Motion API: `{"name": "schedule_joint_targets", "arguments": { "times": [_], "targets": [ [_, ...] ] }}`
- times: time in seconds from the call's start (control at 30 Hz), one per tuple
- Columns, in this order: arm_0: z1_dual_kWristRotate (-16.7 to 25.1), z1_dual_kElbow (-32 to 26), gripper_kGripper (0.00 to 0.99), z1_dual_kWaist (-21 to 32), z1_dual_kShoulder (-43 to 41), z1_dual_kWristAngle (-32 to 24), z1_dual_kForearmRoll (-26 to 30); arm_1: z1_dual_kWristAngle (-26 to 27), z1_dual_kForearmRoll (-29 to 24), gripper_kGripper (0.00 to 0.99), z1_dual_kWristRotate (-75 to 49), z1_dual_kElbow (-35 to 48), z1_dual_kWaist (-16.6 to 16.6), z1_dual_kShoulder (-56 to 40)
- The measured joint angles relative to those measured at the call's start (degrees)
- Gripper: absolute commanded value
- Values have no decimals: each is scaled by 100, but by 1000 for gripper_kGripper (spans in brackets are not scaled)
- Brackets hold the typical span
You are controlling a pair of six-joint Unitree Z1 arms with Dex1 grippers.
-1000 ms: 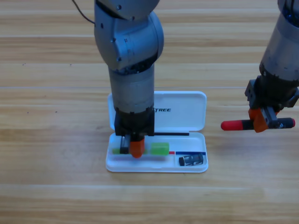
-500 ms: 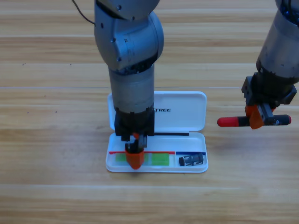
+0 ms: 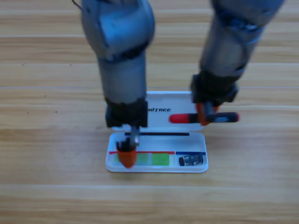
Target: Clean up eraser and pencils
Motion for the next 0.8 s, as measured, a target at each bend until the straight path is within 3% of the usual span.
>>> {"name": "schedule_joint_targets", "arguments": {
  "times": [0.3, 0.8],
  "targets": [
    [208, 539, 990, 173, -1444, 11, 200, -9, 210, 0, 170, -971, 250, 937],
    [625, 974, 990, 1164, -2633, 36, 234, -59, 243, 0, 201, -1571, 296, 1449]
  ]
}}
